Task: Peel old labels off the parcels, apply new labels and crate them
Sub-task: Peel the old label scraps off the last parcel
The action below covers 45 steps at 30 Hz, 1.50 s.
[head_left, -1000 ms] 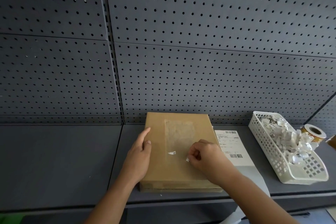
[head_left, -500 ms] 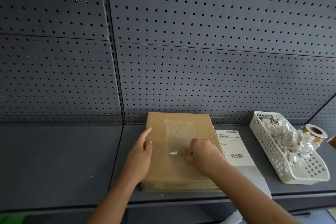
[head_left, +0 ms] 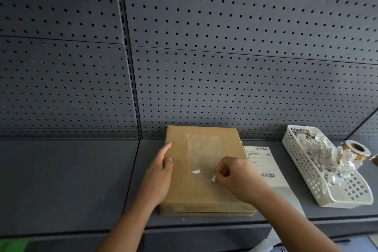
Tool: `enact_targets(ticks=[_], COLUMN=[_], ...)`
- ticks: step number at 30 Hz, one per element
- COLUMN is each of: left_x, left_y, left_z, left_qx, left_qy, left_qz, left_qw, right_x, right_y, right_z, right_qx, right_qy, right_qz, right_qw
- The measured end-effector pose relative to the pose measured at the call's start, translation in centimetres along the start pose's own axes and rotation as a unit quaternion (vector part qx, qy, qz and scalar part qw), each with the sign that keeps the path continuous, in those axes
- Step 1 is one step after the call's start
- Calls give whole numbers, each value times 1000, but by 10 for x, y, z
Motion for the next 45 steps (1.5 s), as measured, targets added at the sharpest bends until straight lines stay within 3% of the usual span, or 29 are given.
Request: enact_targets(ticks=[11, 19, 23, 27, 30, 34, 41, 45], left_x=[3, 7, 8, 4, 4, 3, 3, 3], left_y=[2, 3, 4, 2, 0, 0, 0, 0], left_z=[0, 1, 0, 1, 1, 2, 1, 1], left_qx=[1, -6, -5, -1, 0, -3, 0, 4], left_qy=[-5, 2, 7, 2, -1, -4, -3, -4], left_qz=[4, 11, 12, 9, 11, 10, -2, 9], left_qw=[1000, 1000, 1000, 1000, 1000, 1000, 1000, 1000], right_x=[-15, -5, 5, 4, -6, -28, -56, -60], right_y=[-9, 9, 10, 3, -4, -11, -20, -23], right_z=[8, -5, -13, -10, -7, -1, 12, 18], right_qx=[-14, -95, -75, -43, -20, -20, -38, -47], right_qy=[135, -99, -225, -256, -219, -81, 78, 96], right_qz=[0, -59, -75, -85, -95, -127, -206, -226], right_qw=[991, 989, 969, 962, 971, 988, 975, 968])
Point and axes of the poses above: each hand's wrist, its own y-axis away from the middle knuckle, its own z-axis out of the palm, x = y × z, the point moved 8 cm from there along -y, towards the middle knuckle, and after that the axes turned 13 degrees about -x, right-handed, at the moved point
